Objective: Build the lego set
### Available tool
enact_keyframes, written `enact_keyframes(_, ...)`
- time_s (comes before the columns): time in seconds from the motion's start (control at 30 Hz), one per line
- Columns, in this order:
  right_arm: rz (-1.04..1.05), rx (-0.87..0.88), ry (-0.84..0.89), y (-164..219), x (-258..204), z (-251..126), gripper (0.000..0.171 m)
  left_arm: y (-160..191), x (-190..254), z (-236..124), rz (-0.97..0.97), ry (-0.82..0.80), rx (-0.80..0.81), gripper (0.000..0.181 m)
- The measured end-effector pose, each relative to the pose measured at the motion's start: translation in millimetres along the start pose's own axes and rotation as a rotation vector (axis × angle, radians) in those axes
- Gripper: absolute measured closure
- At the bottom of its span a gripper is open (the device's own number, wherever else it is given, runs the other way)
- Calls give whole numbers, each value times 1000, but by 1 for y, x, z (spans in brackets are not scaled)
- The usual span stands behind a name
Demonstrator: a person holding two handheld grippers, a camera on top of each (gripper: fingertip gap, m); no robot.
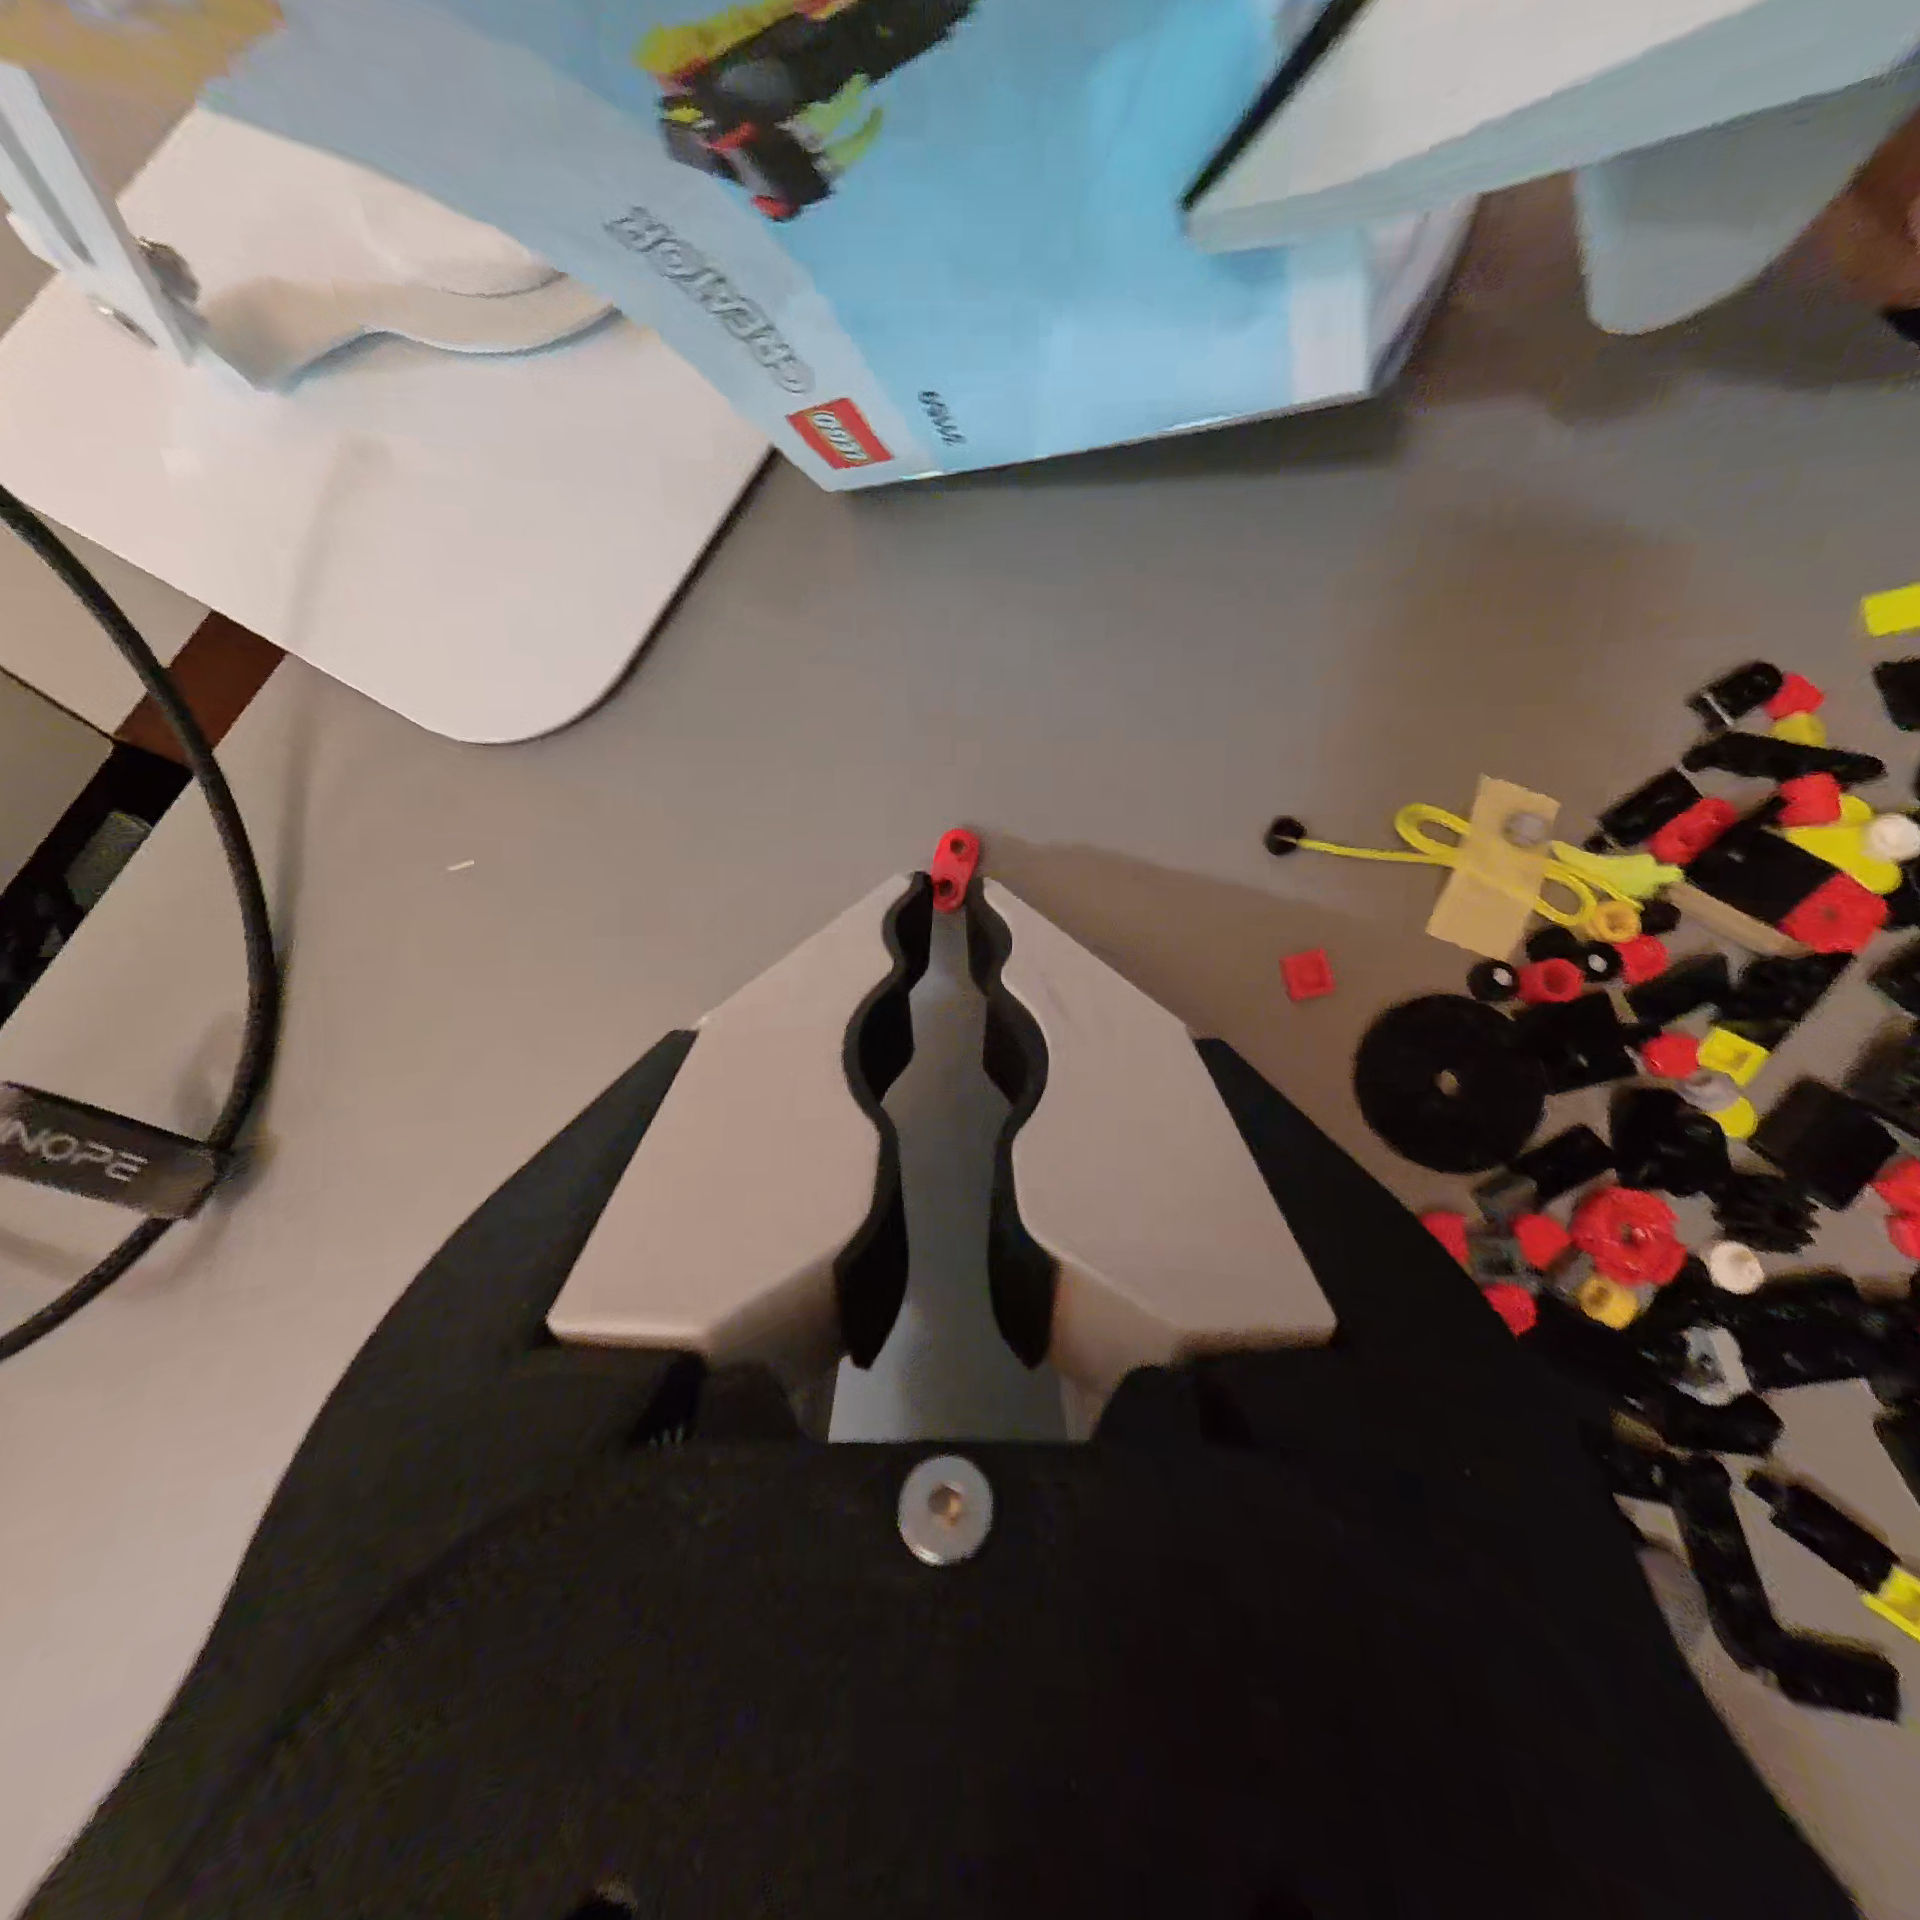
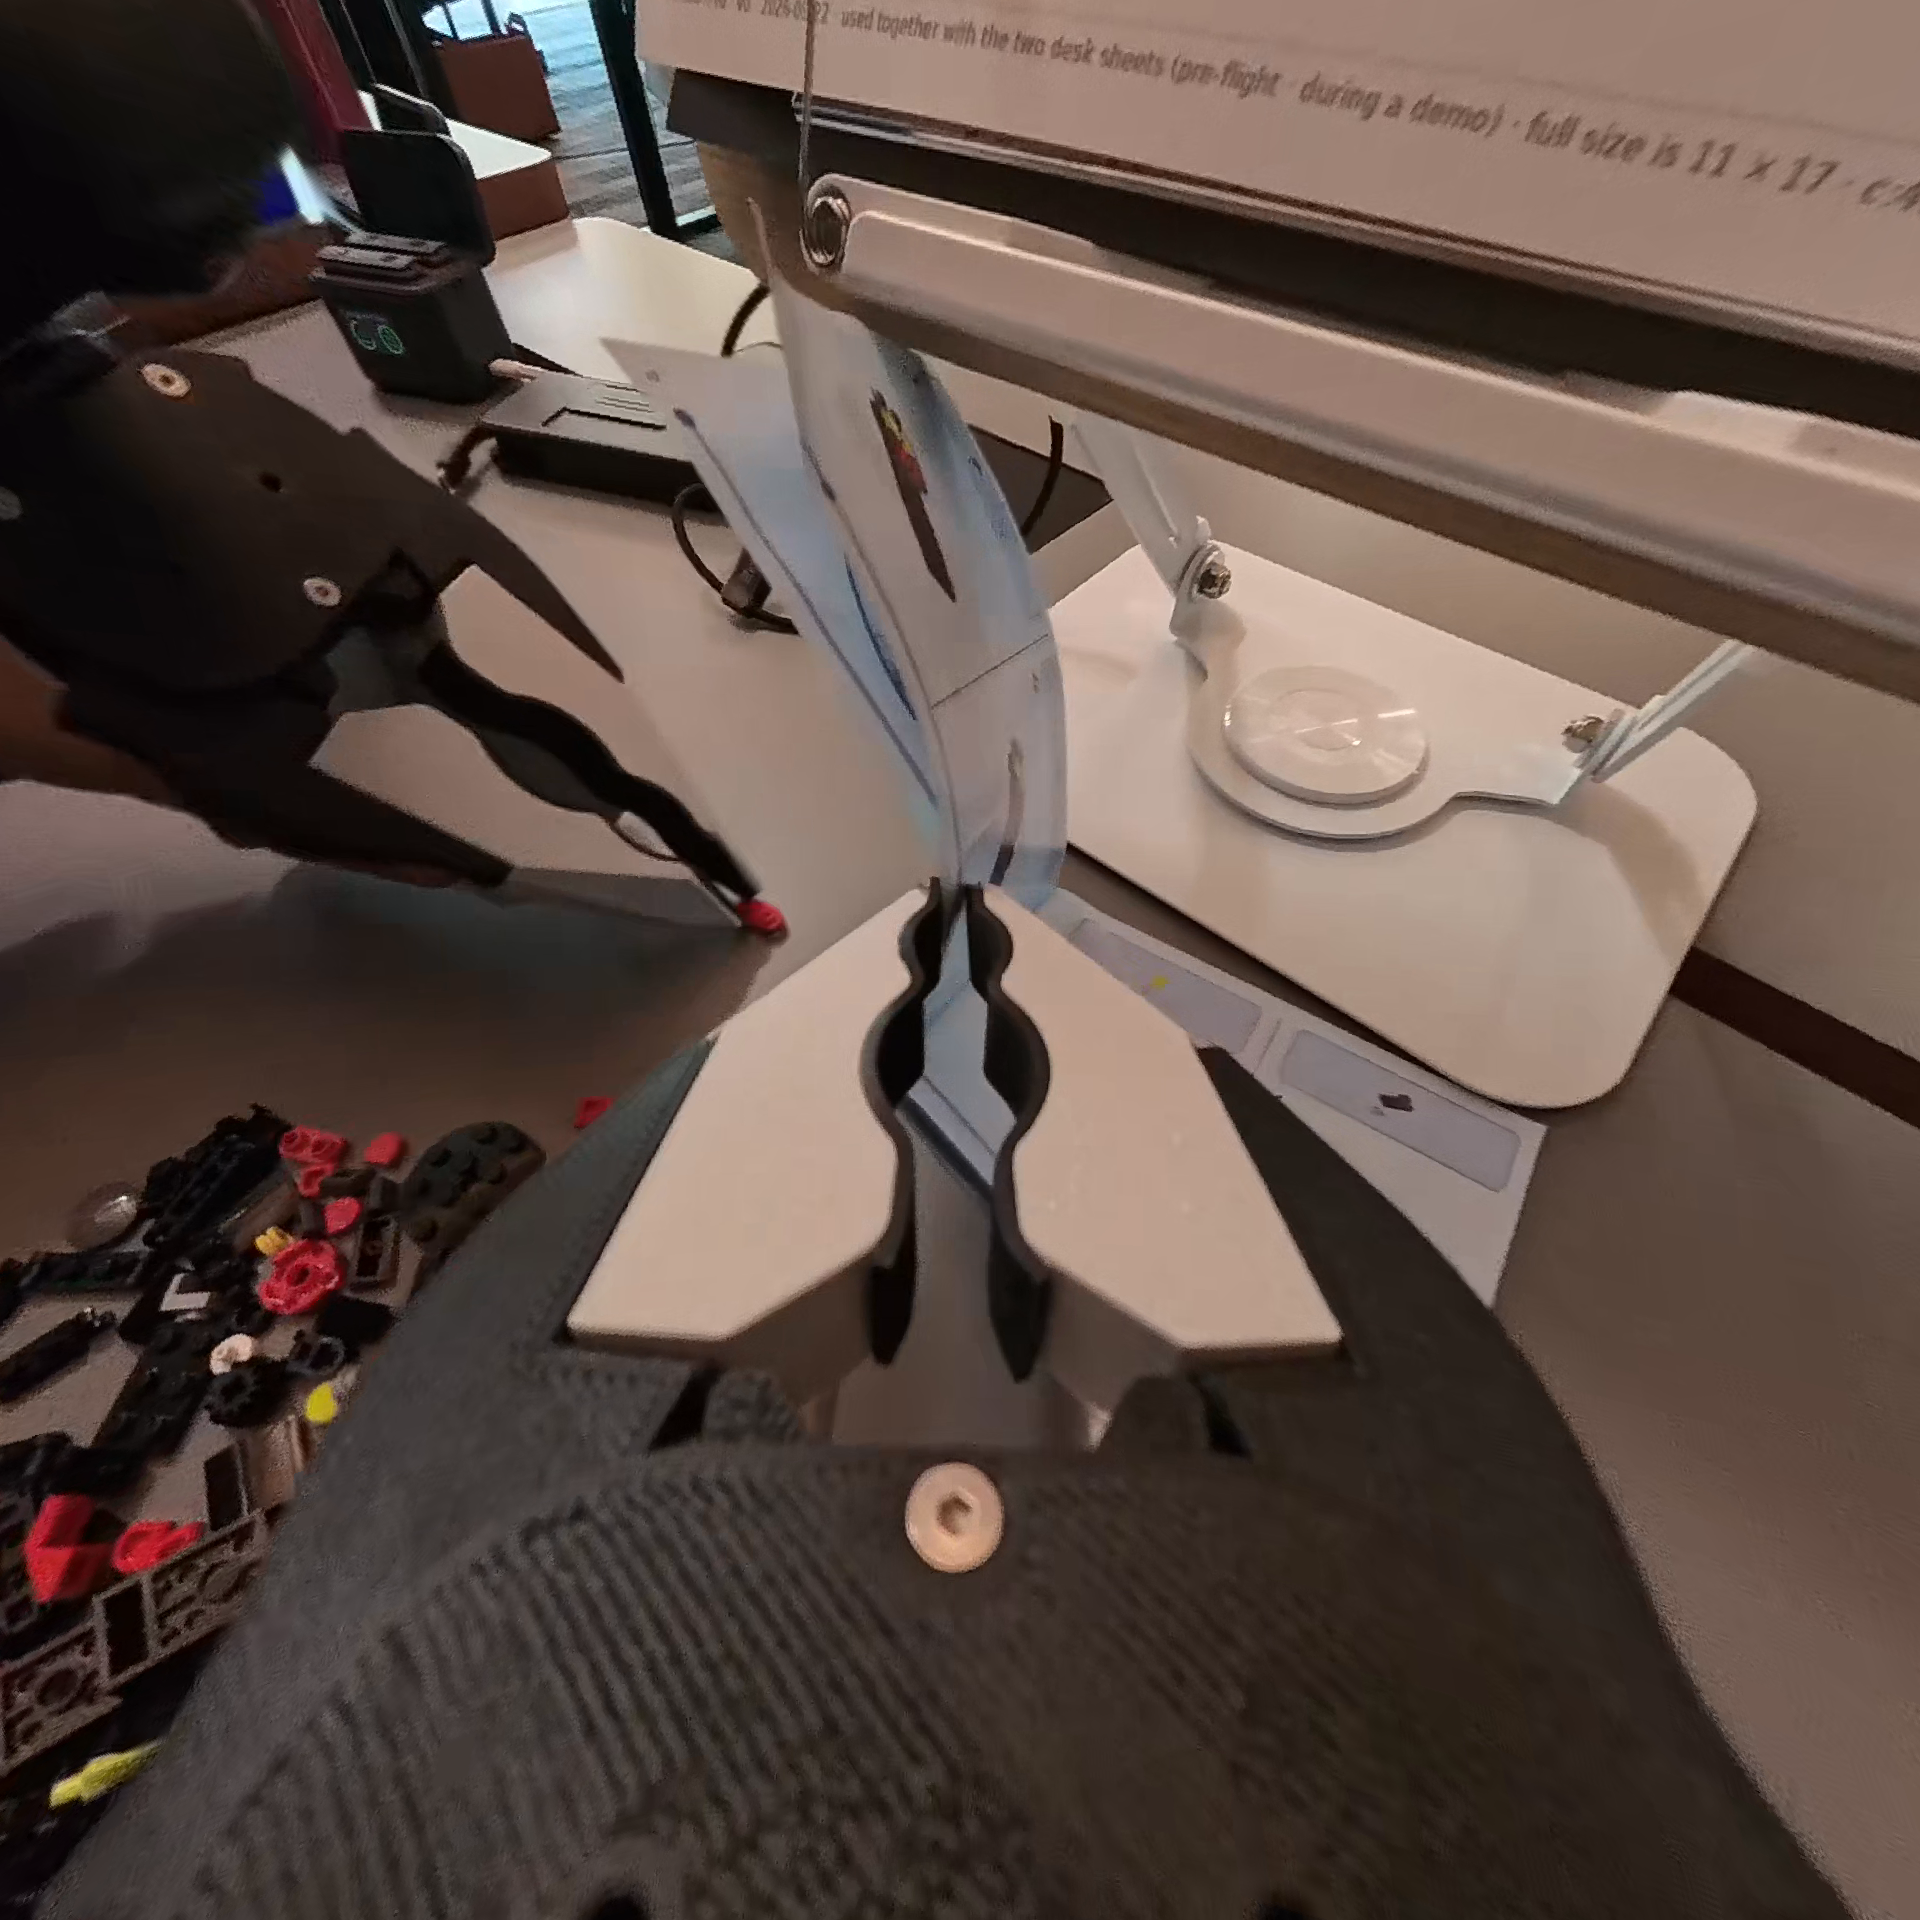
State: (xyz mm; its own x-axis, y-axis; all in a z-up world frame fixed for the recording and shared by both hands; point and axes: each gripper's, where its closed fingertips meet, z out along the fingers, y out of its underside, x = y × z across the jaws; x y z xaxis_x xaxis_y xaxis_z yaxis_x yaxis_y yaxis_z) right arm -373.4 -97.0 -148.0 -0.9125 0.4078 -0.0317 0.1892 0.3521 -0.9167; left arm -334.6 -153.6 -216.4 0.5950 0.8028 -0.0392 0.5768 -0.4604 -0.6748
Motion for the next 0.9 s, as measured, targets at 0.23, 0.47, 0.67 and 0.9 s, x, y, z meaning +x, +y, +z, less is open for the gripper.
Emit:
enact_keyframes(0.23, -82, -118, -68, 19, -25, 13, 154, 10, 38, -60, -3, -20, 109, 179)
enact_keyframes(0.47, -183, -195, -198, 31, -65, -10, 131, 3, 116, -120, -25, 80, 230, 179)
enact_keyframes(0.67, -234, -202, -170, 45, -84, -105, 134, -2, 197, -120, 51, 243, 233, 179)
enact_keyframes(0.9, -66, 23, -73, 71, -144, -243, 149, 9, 311, -85, 169, 520, 138, 178)
